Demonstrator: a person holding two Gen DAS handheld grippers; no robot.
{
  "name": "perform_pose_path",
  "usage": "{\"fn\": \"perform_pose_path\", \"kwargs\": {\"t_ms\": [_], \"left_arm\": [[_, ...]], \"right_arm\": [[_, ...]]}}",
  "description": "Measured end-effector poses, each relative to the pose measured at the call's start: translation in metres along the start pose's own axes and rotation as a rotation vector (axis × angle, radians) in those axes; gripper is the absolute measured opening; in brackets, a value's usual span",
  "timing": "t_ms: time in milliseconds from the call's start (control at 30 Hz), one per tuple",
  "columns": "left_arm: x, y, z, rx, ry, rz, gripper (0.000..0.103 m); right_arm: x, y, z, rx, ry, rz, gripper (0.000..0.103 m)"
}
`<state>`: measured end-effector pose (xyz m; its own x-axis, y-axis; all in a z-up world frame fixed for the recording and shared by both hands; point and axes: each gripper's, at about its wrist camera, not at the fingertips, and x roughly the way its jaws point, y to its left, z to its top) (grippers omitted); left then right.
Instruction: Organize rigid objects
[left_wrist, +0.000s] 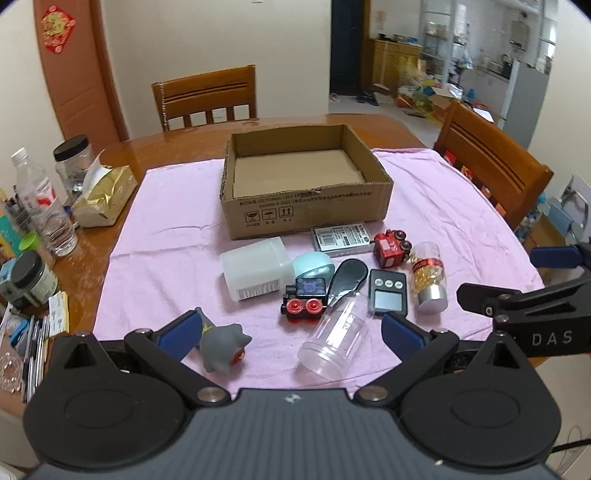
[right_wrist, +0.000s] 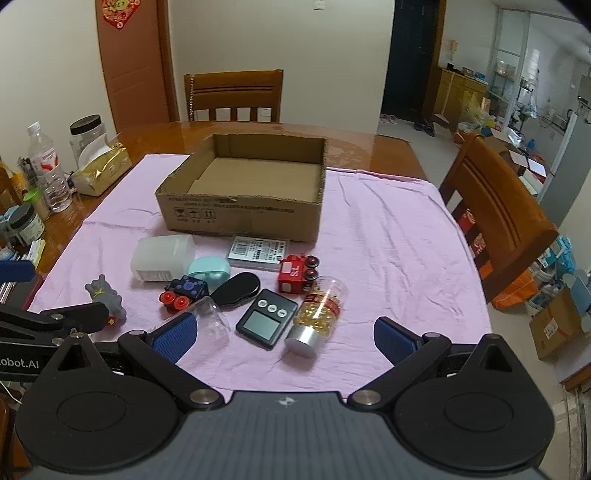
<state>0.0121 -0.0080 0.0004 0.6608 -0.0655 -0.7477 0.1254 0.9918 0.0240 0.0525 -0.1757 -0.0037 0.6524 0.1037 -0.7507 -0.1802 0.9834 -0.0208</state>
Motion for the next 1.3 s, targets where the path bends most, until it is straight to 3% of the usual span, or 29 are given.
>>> {"fn": "perform_pose_path", "kwargs": {"t_ms": [233, 500, 767, 1100, 1300], "left_arm": [[0.025, 0.023, -0.015, 0.053, 0.026, -0.021, 0.102], [0.059, 0.059, -0.037, 0.088, 0.094, -0.024, 0.102], [0.098, 0.085, -0.05, 0.167, 0.128, -0.026, 0.102], [0.142, 0.094, -0.046, 0.264, 0.144, -0.08, 0.102], [0.155, 0.102, -0.041, 0.232, 0.157, -0.157, 0.103]], "right_arm": [[0.023, 0.015, -0.012, -0.036, 0.004, 0.072, 0.103], [0.062, 0.046, -0.028, -0.106, 0.069, 0.176, 0.103], [0.096, 0.068, -0.039, -0.162, 0.15, 0.191, 0.103], [0.113, 0.086, -0.032, -0.3, 0.164, 0.184, 0.103], [0.127, 0.092, -0.02, -0.359, 0.165, 0.178, 0.103]]}}
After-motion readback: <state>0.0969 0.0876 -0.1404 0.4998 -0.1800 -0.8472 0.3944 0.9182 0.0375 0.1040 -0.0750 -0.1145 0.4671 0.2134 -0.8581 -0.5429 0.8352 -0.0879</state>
